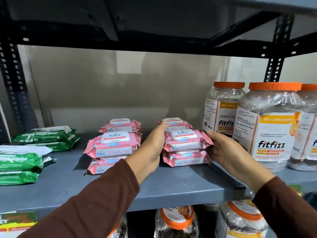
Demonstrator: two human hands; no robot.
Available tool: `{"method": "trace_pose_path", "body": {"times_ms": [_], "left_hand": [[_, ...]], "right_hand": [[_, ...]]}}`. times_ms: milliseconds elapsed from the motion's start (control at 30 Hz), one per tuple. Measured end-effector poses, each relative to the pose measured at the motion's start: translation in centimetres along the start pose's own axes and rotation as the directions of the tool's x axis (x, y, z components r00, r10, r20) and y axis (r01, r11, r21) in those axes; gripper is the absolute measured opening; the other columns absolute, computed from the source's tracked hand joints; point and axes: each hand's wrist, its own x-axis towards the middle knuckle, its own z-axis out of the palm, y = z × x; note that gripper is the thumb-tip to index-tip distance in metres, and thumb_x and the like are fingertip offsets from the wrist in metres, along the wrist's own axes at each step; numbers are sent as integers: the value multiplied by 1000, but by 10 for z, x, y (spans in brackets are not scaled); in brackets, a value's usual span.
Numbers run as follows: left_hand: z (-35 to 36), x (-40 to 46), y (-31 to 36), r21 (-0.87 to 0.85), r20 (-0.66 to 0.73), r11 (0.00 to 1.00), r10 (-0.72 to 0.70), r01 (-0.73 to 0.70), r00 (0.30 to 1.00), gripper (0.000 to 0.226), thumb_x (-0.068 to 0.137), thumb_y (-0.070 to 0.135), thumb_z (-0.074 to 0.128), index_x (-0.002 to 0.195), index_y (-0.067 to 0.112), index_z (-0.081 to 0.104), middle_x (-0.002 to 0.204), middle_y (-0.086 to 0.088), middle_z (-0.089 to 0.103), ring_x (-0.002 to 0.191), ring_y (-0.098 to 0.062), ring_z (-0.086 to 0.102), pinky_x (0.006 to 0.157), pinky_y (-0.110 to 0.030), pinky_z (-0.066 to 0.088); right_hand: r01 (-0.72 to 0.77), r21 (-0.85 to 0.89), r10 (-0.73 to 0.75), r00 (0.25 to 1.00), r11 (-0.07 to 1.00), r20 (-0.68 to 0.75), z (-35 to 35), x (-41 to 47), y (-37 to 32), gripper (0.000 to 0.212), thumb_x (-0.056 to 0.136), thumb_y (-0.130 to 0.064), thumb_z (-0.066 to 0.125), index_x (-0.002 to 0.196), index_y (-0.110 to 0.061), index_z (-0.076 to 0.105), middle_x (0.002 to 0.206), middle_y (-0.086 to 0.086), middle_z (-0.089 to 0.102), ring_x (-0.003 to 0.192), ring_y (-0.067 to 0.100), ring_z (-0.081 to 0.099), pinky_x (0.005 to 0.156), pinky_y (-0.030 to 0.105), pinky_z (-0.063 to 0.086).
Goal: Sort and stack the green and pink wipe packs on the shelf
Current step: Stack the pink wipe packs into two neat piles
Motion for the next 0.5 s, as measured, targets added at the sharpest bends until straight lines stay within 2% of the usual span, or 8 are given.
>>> {"method": "trace_pose_path", "body": {"times_ms": [67, 100, 233, 300, 367, 400, 467, 500], "left_hand": [[2, -6, -2, -74, 1, 997, -37, 37, 999, 52, 96, 54, 31, 107, 19, 68, 96, -6, 76, 87, -24, 72, 81, -44, 57], [4, -8, -3, -92, 18, 994, -53, 54, 998, 54, 96, 55, 31, 111, 18, 67, 102, -8, 75, 94, -27, 70, 85, -48, 54], [7, -11, -2, -82, 42, 995, -62, 65, 997, 54, 97, 54, 29, 114, 17, 65, 108, -11, 73, 97, -29, 69, 82, -46, 55], [9, -10, -1, -77, 31, 996, -51, 53, 998, 53, 97, 54, 30, 114, 18, 65, 106, -11, 73, 97, -29, 69, 86, -51, 53], [11, -13, -3, -62, -8, 997, -44, 43, 999, 50, 97, 53, 32, 111, 20, 67, 102, -8, 75, 95, -27, 70, 88, -54, 52], [12, -15, -5, -66, -35, 998, -23, 21, 999, 49, 96, 54, 34, 108, 21, 68, 100, -4, 76, 93, -24, 71, 89, -51, 52], [9, -26, -7, -28, -33, 997, 76, -77, 997, 51, 89, 62, 39, 110, 26, 67, 107, 8, 73, 97, -8, 68, 95, -36, 48], [3, -33, -5, 14, -21, 988, 156, -156, 988, 52, 86, 66, 40, 114, 29, 65, 113, 17, 68, 98, 3, 63, 95, -27, 43]], "right_hand": [[-22, 60, 21, 1000, 998, 17, 2, -2, 1, 32, 100, -32, 46, 123, -15, 60, 106, 6, 78, 96, 17, 75, 80, 34, 54], [-27, 47, 26, 999, 999, 32, 2, -3, 1, 32, 101, -35, 44, 120, -17, 61, 104, 6, 79, 95, 17, 75, 79, 33, 53], [-19, 0, 19, 998, 1000, 52, 3, -10, 0, 33, 101, -39, 41, 118, -19, 62, 103, 6, 79, 95, 17, 75, 75, 28, 54], [-11, -53, 14, 998, 999, 56, 4, -14, -3, 33, 102, -38, 40, 113, -19, 64, 100, 4, 80, 92, 16, 76, 71, 25, 55], [-10, -90, 13, 999, 996, 30, 7, -19, -3, 34, 100, -45, 43, 111, -23, 66, 104, -1, 79, 95, 13, 75, 80, 31, 54], [4, -133, -6, 1000, 991, -20, 7, -21, -1, 40, 95, -55, 47, 118, -27, 65, 116, -6, 74, 104, 11, 71, 91, 39, 52], [156, -287, -215, 959, 945, -186, 13, -31, 0, 62, 87, -65, 51, 142, -36, 47, 138, -19, 52, 128, 6, 51, 112, 45, 37], [282, -310, -367, 893, 908, -260, 20, -36, -2, 65, 88, -63, 53, 146, -37, 41, 143, -22, 46, 133, 4, 44, 116, 44, 34]]}}
